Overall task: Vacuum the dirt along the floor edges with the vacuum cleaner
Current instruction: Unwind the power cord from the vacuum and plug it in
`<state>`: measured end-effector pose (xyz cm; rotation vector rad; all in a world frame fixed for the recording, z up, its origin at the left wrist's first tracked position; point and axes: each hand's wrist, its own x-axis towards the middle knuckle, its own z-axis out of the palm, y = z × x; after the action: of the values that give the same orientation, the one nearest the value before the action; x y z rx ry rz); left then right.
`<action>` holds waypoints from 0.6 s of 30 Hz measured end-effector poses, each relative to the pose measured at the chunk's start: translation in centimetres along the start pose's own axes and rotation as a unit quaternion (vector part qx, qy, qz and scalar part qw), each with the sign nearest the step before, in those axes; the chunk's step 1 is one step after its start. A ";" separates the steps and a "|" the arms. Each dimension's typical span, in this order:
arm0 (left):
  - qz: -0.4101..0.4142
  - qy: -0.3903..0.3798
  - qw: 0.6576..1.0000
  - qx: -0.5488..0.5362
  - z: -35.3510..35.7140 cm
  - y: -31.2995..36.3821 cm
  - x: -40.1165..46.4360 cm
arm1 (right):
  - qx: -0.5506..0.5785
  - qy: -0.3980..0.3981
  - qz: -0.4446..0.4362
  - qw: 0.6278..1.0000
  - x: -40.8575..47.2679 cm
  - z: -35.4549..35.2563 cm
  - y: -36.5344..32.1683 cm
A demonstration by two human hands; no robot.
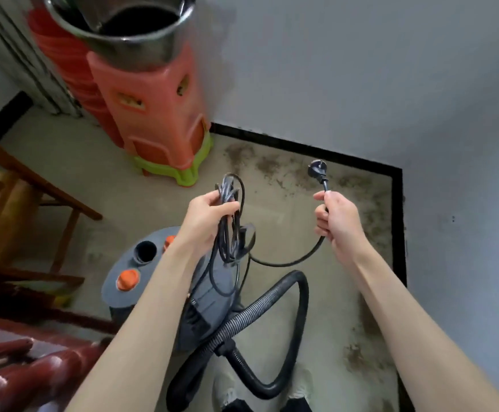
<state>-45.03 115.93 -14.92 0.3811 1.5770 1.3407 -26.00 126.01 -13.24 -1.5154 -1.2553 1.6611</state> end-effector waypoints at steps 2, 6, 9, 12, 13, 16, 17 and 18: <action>-0.004 0.009 1.000 -0.016 3.6 0.0 1.0 | 0.005 0.018 -0.013 1.000 0.2 -3.0 -0.6; -0.033 -0.006 0.999 -0.026 9.0 -2.4 2.9 | 0.050 0.027 -0.017 0.998 1.1 -9.1 -0.7; -0.059 -0.028 0.990 -0.123 12.2 -4.5 4.1 | 0.092 0.014 -0.014 0.996 2.5 -13.6 -0.6; -0.059 0.016 0.977 -0.203 15.6 -5.9 4.8 | 0.126 -0.011 -0.013 0.992 4.3 -17.9 -0.7; -0.056 0.016 0.980 -0.190 16.9 -6.1 4.9 | 0.132 -0.020 -0.011 0.991 4.8 -19.2 -0.6; -0.051 -0.004 0.994 -0.100 21.3 -6.4 4.4 | 0.139 -0.042 0.002 0.989 6.4 -22.5 -0.7; -0.044 -0.011 0.997 -0.066 22.8 -6.5 4.0 | 0.140 -0.045 0.005 0.989 6.8 -23.6 -0.7; -0.034 -0.019 0.998 -0.040 24.3 -6.6 3.5 | 0.139 -0.045 0.006 0.989 7.2 -24.5 -0.7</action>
<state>-24.51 130.05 -19.82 0.2994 1.4863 1.3316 -4.02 139.05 -13.89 -1.2949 -1.0097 1.8445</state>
